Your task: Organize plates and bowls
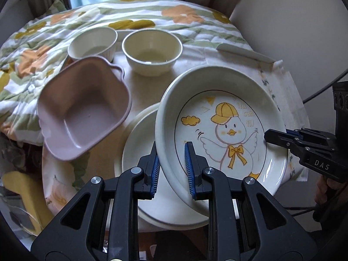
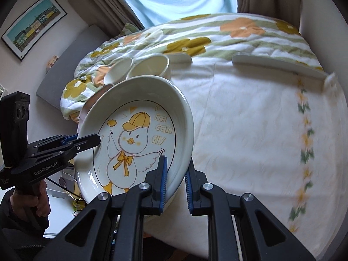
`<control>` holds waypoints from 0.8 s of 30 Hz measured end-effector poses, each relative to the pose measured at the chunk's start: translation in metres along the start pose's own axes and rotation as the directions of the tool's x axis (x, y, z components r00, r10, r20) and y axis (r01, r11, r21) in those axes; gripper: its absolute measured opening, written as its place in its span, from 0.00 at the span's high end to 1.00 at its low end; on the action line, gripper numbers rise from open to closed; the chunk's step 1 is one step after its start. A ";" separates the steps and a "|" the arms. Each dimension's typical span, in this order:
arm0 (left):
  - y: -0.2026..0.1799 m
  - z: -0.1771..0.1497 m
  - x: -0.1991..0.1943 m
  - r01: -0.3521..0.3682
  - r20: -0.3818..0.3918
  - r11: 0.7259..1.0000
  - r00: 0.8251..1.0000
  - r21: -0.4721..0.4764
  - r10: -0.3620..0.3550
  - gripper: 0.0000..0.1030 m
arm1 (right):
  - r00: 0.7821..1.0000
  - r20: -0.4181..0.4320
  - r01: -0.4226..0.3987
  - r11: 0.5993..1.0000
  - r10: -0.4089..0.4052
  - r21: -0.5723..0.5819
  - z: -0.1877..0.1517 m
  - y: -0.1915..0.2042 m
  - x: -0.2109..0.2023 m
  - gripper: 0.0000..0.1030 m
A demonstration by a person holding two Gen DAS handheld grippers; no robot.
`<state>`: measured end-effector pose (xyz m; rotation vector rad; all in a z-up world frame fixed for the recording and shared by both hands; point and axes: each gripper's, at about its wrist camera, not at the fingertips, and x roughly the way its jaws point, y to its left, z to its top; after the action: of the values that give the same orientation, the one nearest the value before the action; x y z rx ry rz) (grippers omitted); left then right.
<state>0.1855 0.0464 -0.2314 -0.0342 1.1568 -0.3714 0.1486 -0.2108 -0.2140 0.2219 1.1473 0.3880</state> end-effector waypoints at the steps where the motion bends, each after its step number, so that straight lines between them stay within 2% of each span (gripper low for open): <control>1: 0.002 -0.004 0.005 0.004 -0.013 1.000 1.000 0.000 -0.004 0.83 | 1.000 -0.010 0.009 1.000 -0.009 0.009 -0.005 0.001 0.004 0.86; 5: 0.012 -0.022 0.019 0.021 -0.054 1.000 0.998 -0.008 -0.021 0.83 | 0.999 -0.035 0.038 0.999 -0.037 0.022 -0.017 0.007 0.018 0.86; 14: 0.024 -0.031 0.038 -0.003 -0.088 0.999 0.996 -0.048 -0.001 0.82 | 0.996 -0.049 0.070 0.997 -0.071 -0.029 -0.021 0.015 0.033 0.86; 17: 0.026 -0.029 0.042 -0.027 -0.099 0.998 0.995 -0.051 0.022 0.83 | 0.996 -0.046 0.068 0.996 -0.071 -0.052 -0.021 0.019 0.033 0.86; 24: 0.014 -0.027 0.044 -0.105 -0.082 0.994 0.991 0.011 0.105 0.82 | 0.995 -0.050 0.076 0.993 -0.081 -0.091 -0.018 0.023 0.036 0.86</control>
<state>0.1808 0.0508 -0.2841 0.0479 1.2338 -0.2851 0.1408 -0.1756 -0.2428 0.0889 1.1849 0.3763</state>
